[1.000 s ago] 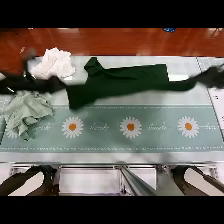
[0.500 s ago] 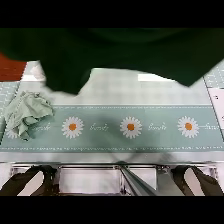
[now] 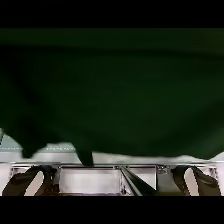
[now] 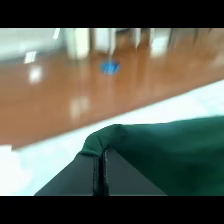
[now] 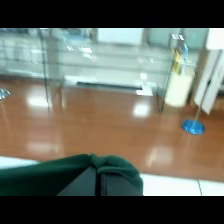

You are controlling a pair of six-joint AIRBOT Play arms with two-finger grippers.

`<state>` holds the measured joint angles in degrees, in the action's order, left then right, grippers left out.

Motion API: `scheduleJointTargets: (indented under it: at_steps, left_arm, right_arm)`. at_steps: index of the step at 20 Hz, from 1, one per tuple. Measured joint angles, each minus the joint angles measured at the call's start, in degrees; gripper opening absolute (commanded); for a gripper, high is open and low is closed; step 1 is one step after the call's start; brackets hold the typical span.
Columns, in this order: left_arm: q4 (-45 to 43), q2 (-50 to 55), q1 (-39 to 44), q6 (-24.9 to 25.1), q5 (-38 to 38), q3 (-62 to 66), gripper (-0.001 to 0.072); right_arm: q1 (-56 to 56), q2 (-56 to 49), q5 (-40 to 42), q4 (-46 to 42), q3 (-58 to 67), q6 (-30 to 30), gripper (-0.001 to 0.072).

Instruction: Fold the shirts.

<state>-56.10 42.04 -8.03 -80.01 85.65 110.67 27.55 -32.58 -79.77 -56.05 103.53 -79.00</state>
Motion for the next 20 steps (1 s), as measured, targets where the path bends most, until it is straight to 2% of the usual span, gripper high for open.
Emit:
scheduleJointTargets:
  at_steps: [3, 5, 10, 15, 20]
  left_arm:
    - [1.27, 2.89, 0.00, 0.09, 1.44, -10.43, 0.0024]
    - [4.72, 7.28, 0.04, 2.14, 0.35, -17.59, 0.0024]
    - [9.73, 26.27, 1.73, 7.67, -6.40, -24.96, 0.0024]
    - [10.71, 49.48, 4.35, 7.65, -13.33, -18.08, 0.0024]
    - [11.19, 65.26, 6.54, 5.66, -19.10, -6.03, 0.0024]
  right_arm:
    - [0.00, 0.33, -0.98, 0.13, -5.75, -0.20, 0.0020]
    - [0.00, -0.90, -1.33, 0.44, -11.98, 0.42, 0.0020]
    - [-1.11, -11.98, 2.21, 3.93, -27.76, 5.88, 0.0020]
    - [-7.50, -33.81, 12.81, 4.92, -30.73, 9.33, 0.0020]
    - [-9.68, -56.85, 18.40, 6.91, -20.00, 6.51, 0.0023]
